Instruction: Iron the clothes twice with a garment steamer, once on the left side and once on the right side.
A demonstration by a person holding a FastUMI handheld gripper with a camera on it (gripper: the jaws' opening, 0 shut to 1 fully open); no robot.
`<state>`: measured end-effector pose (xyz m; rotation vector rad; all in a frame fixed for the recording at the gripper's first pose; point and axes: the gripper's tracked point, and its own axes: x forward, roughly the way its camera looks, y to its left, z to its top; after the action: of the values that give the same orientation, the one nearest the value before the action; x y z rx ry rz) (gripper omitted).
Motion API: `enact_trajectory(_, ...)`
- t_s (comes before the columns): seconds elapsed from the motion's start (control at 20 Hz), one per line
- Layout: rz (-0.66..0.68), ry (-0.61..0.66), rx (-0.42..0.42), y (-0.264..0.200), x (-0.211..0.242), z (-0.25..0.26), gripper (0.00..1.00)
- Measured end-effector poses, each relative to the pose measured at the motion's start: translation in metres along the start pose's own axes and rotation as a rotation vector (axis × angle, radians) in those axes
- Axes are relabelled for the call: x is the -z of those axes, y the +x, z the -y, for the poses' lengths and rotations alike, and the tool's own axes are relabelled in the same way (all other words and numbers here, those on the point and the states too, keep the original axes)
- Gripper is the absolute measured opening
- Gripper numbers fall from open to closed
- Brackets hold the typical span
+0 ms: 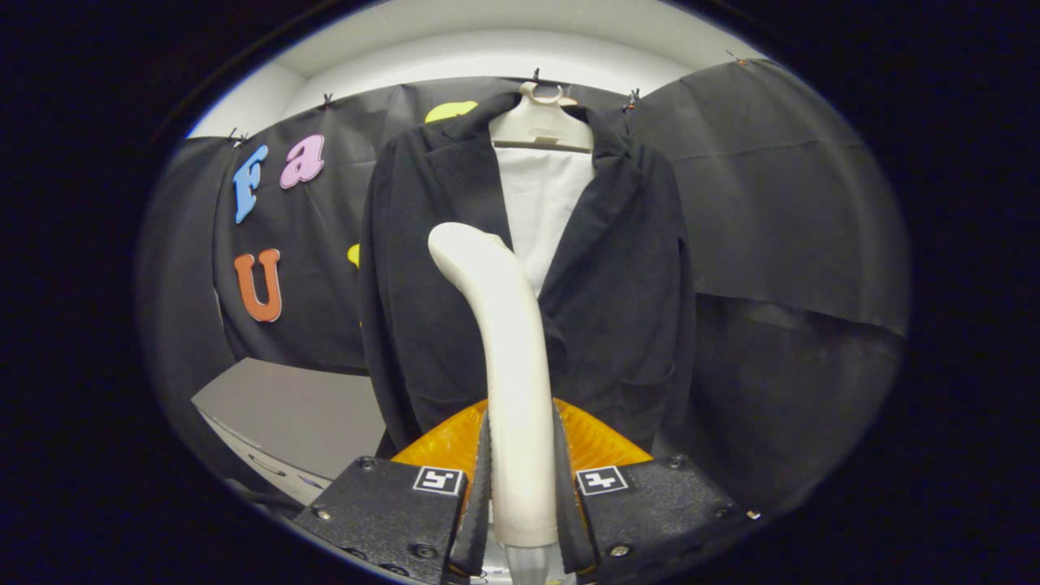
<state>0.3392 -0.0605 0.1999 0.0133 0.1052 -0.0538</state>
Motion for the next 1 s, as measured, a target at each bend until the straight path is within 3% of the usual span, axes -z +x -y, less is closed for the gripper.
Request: enact_trajectory(1.0,-0.244,-0.008,0.039,0.014,0.135,0.011,0.38)
